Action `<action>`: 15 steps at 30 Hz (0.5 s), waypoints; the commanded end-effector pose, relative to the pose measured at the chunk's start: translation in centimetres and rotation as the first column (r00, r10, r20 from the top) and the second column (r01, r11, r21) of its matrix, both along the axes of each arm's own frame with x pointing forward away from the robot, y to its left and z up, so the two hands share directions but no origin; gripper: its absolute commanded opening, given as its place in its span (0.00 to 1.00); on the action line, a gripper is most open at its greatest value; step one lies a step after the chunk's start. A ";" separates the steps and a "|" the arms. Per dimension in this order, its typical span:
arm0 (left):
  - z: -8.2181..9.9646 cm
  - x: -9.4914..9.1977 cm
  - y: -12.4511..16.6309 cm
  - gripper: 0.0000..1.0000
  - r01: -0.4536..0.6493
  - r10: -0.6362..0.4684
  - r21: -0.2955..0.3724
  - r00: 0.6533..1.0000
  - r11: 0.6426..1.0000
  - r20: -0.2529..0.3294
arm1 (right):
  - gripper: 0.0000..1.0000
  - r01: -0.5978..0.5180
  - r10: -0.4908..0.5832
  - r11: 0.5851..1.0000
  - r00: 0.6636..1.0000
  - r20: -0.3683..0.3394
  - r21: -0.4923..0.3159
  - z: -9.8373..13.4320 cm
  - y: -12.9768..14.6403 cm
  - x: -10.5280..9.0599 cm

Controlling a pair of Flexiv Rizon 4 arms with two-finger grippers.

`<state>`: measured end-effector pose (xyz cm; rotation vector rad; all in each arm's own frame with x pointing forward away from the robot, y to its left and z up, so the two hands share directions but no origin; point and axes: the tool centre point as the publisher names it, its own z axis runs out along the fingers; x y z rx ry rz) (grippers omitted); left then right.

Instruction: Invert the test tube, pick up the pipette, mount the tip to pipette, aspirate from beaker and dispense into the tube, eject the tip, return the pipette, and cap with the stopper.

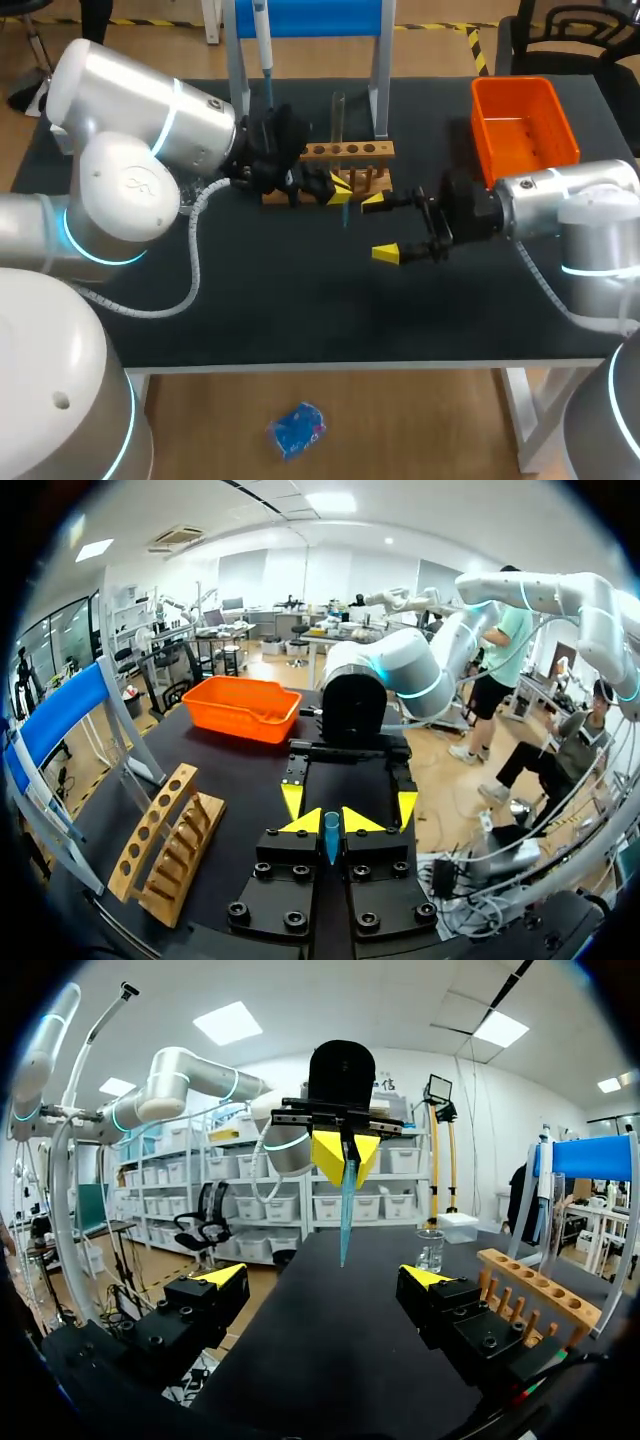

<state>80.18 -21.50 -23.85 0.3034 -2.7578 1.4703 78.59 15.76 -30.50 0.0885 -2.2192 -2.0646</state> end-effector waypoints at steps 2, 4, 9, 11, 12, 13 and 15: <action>-0.1 0.0 -0.3 0.00 -0.003 0.003 0.003 1.000 1.000 0.000 | 1.00 0.002 -0.002 1.000 1.000 0.001 0.000 0.0 0.0 -0.1; -0.6 0.4 -0.7 0.00 -0.003 0.003 0.001 1.000 1.000 -0.002 | 1.00 0.002 -0.002 1.000 1.000 0.001 0.000 0.0 0.0 -0.1; -1.4 0.8 -1.2 0.00 -0.004 0.004 0.004 1.000 1.000 -0.001 | 1.00 -0.010 0.010 1.000 1.000 -0.004 0.000 0.1 0.5 0.3; -1.7 0.9 -1.2 0.00 -0.005 0.005 -0.001 1.000 1.000 -0.004 | 1.00 -0.014 0.015 1.000 1.000 -0.009 0.012 0.2 0.6 0.4; -1.8 0.9 -1.2 0.00 -0.008 0.008 0.004 1.000 1.000 -0.004 | 1.00 -0.016 0.016 1.000 1.000 -0.010 0.015 0.2 0.6 0.5; -1.9 1.0 -1.2 0.00 -0.011 0.011 0.006 1.000 1.000 -0.004 | 1.00 -0.017 0.017 1.000 1.000 -0.011 0.016 0.2 0.7 0.4; -1.9 1.0 -1.2 0.00 -0.013 0.013 -0.001 1.000 1.000 -0.005 | 1.00 -0.021 0.022 0.999 1.000 -0.018 0.037 0.2 0.9 0.4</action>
